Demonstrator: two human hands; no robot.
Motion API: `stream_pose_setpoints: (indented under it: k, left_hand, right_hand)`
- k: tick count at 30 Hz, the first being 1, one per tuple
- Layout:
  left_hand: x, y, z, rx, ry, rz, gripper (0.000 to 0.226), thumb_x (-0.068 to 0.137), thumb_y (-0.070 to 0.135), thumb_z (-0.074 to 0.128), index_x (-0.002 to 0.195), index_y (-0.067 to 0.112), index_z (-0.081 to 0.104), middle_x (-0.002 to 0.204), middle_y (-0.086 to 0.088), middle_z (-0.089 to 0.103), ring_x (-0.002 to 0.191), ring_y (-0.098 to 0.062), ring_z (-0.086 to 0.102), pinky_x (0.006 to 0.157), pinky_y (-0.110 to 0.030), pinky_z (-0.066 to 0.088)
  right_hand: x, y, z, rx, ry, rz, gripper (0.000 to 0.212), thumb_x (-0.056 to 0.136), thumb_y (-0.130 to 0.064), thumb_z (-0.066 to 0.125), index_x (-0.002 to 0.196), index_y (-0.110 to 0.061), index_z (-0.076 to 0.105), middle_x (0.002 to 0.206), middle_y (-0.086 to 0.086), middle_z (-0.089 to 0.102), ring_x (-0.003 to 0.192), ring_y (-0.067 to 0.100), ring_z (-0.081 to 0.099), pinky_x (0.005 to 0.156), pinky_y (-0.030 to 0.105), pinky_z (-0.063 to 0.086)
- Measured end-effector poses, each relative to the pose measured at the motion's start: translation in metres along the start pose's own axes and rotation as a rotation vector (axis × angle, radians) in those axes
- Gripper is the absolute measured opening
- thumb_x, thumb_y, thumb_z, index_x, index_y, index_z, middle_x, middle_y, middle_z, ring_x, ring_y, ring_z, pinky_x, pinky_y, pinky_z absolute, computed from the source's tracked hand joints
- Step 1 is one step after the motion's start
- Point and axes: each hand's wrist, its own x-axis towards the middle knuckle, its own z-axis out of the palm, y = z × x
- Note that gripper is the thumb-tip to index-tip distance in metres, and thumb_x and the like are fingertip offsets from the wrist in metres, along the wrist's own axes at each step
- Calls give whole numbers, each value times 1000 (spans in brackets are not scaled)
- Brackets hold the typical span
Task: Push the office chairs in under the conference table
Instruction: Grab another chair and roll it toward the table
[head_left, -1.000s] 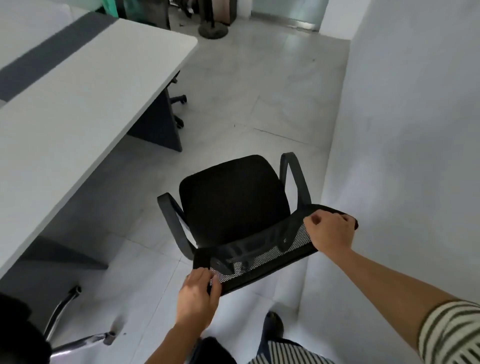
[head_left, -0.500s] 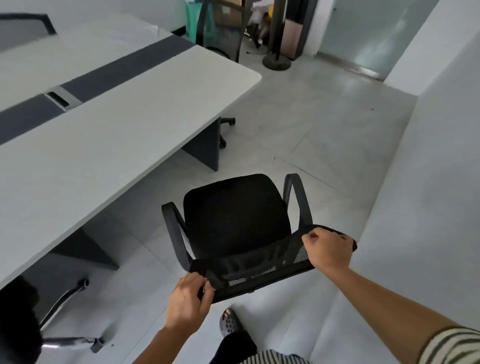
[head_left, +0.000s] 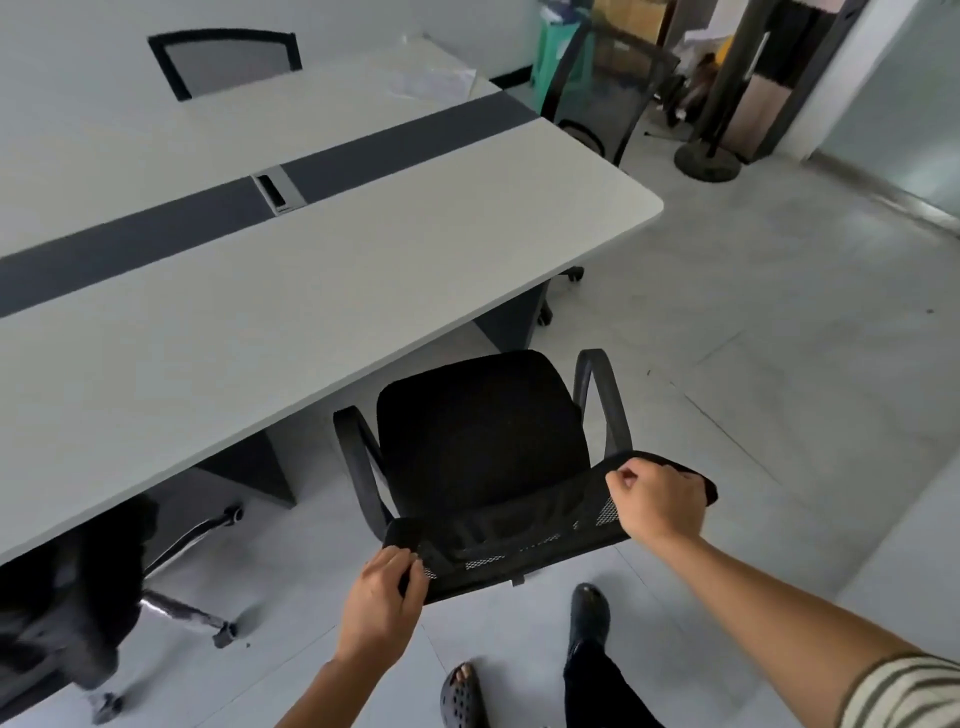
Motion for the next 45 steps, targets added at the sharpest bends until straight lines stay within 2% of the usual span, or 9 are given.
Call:
stream_pose_setpoints:
  k: [5, 9, 13, 16, 20, 28, 32, 40, 45]
  left_hand:
    - [29, 33, 12, 87, 99, -221, 27, 87, 32, 55, 65, 16, 58, 68, 4, 55, 60, -11, 51, 49, -25, 36]
    - [67, 68, 24, 305, 106, -364, 44, 87, 53, 45, 58, 22, 46, 67, 6, 52, 56, -12, 48, 47, -25, 31]
    - [84, 79, 37, 334, 179, -438, 39, 89, 48, 44, 59, 24, 46, 68, 7, 51, 63, -15, 48, 53, -29, 37]
    - [100, 79, 31, 308, 216, -470, 37, 88, 44, 45, 59, 22, 46, 67, 7, 51, 64, -16, 48, 53, -29, 36]
    - [120, 65, 15, 326, 232, -471, 34, 88, 39, 46, 60, 19, 47, 64, 5, 51, 62, -17, 47, 52, -30, 35]
    - [155, -5, -41, 362, 269, -400, 31, 84, 31, 51, 57, 20, 41, 59, 4, 50, 54, -20, 46, 48, -28, 35]
    - [179, -35, -70, 383, 284, -309, 33, 80, 39, 34, 55, 18, 40, 54, 6, 43, 52, -17, 41, 45, -27, 33]
    - [214, -65, -106, 393, 284, -179, 31, 79, 33, 40, 54, 16, 43, 52, 4, 48, 52, -18, 47, 43, -28, 34]
    - [222, -52, -105, 348, 281, -205, 28, 78, 33, 43, 54, 18, 41, 51, 5, 49, 50, -16, 46, 46, -25, 31]
  right_hand:
    - [67, -16, -3, 3, -47, -140, 28, 85, -39, 48, 68, -24, 65, 59, -4, 67, 58, 21, 58, 70, 33, 38]
    - [129, -32, -7, 10, -145, -258, 25, 83, -37, 49, 66, -25, 63, 58, -4, 66, 60, 23, 59, 71, 34, 38]
    - [175, -44, -12, 29, -284, -414, 20, 79, -41, 54, 68, -27, 62, 65, -8, 70, 69, 17, 63, 74, 32, 41]
    - [204, -53, -19, 16, -335, -522, 21, 84, -42, 52, 77, -27, 65, 74, -9, 70, 67, 15, 57, 69, 27, 36]
    - [215, -76, -13, -44, -239, -598, 35, 91, -43, 45, 75, -20, 66, 71, -4, 70, 68, 22, 56, 74, 31, 42]
    - [205, -136, 24, 15, -66, -649, 35, 80, -35, 47, 53, -18, 61, 52, -3, 64, 52, 23, 58, 57, 27, 31]
    - [207, -169, 34, -3, -83, -637, 40, 81, -34, 40, 51, -16, 59, 48, 0, 60, 49, 25, 56, 54, 26, 29]
    - [214, -213, 32, -31, -141, -502, 36, 87, -32, 46, 55, -17, 53, 47, -8, 42, 54, 22, 43, 48, 27, 25]
    - [230, -217, 26, -19, -151, -446, 26, 84, -32, 57, 61, -21, 63, 55, -6, 52, 61, 27, 57, 52, 26, 33]
